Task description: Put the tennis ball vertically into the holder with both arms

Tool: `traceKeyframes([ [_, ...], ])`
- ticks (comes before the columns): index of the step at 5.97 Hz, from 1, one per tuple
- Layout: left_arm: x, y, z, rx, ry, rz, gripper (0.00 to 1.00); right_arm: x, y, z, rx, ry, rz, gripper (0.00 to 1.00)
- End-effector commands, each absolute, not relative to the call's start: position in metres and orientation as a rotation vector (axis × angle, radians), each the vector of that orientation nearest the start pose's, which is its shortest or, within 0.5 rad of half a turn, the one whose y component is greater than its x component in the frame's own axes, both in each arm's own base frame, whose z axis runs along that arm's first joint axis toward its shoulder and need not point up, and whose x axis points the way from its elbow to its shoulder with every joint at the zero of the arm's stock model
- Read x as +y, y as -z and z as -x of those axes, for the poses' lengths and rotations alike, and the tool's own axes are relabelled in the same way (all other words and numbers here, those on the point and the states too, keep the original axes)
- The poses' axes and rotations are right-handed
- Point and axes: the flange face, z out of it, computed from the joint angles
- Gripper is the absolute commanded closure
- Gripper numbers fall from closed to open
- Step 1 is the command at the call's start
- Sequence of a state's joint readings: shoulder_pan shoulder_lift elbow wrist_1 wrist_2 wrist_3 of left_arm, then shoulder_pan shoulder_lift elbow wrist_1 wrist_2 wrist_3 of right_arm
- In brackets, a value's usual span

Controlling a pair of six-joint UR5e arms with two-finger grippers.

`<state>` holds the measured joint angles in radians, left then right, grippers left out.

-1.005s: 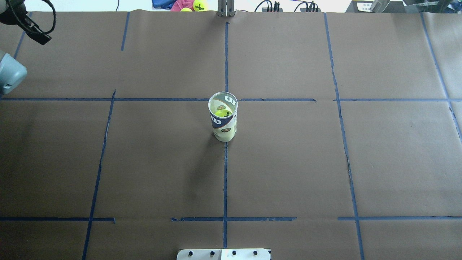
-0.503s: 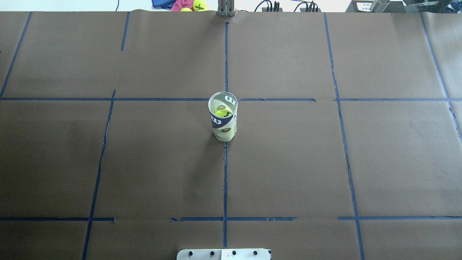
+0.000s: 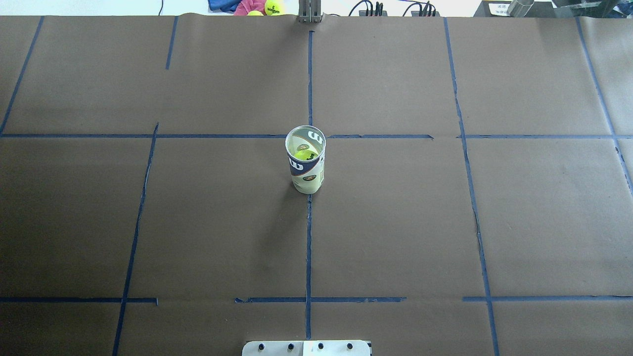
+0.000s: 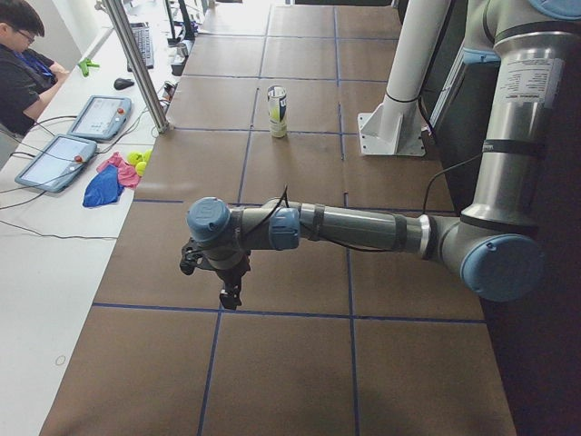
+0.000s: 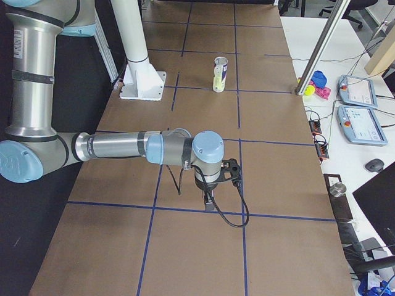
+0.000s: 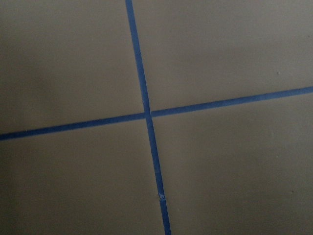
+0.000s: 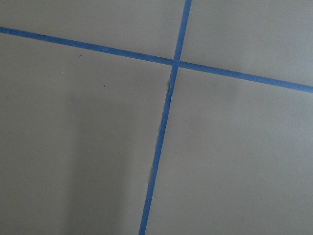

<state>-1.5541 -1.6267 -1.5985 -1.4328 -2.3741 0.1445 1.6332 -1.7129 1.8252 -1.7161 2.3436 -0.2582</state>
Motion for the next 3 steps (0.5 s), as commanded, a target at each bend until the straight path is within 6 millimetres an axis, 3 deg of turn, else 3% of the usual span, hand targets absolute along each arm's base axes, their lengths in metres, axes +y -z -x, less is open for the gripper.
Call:
traceKeyframes([
  [1,-0.493,-0.647,0.06,0.768,-0.12,0.01,0.0,-0.421,-0.615,-0.089,-0.774,0.171,-0.089,0.0],
  [3,-0.479,-0.65,0.064,0.702,-0.126,0.013,0.0,-0.421,-0.617,-0.088,-0.783,0.169,-0.084,0.0],
])
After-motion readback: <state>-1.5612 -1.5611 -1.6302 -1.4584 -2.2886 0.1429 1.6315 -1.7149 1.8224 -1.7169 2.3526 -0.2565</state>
